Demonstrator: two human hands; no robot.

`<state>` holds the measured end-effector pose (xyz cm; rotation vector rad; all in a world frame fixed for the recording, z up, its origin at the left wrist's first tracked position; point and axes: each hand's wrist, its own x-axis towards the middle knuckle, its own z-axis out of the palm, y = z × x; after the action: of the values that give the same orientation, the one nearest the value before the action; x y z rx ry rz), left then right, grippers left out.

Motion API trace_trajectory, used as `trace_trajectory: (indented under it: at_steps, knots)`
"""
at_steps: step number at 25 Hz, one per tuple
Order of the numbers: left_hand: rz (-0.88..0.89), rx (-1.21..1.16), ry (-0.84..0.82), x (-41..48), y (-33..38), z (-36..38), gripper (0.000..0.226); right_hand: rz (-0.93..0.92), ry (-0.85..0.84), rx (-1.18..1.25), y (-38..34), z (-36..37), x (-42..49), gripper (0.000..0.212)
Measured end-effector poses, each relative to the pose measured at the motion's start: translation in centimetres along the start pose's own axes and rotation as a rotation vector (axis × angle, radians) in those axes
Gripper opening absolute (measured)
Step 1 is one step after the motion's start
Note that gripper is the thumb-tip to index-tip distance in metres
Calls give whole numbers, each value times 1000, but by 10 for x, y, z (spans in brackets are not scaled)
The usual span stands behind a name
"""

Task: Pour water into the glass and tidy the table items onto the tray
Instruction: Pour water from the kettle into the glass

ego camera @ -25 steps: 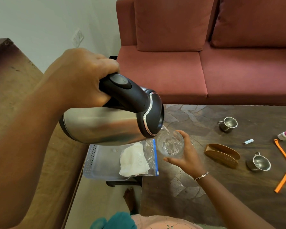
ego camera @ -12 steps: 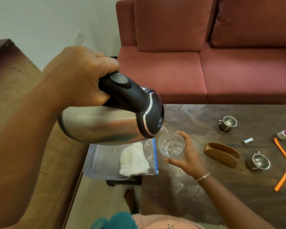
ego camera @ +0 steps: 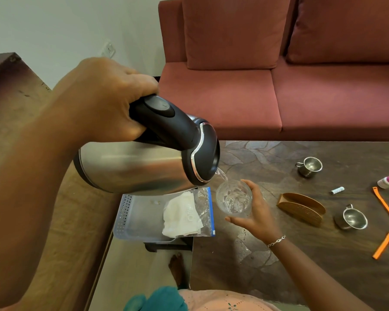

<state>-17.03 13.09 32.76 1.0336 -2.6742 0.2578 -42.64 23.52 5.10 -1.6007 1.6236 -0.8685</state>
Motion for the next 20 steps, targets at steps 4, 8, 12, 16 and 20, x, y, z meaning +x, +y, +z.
trace_trajectory:
  at_steps: [4, 8, 12, 16, 20]
  knots:
    - [21, 27, -28, 2, -6, 0, 27, 3, -6, -2, 2, 0, -1, 96]
    - [-2, 54, -54, 2, -12, 3, 25, 8, -14, 9, 3, -2, -2, 97]
    - [15, 88, -83, 4, -18, 6, 25, 19, -17, 14, 5, -4, -3, 98]
    - [-15, 103, -121, 6, -24, 9, 27, 27, -30, 12, 9, -5, -5, 97]
    - [-12, 138, -199, 11, -24, 8, 27, 34, -34, 10, 11, -6, -6, 97]
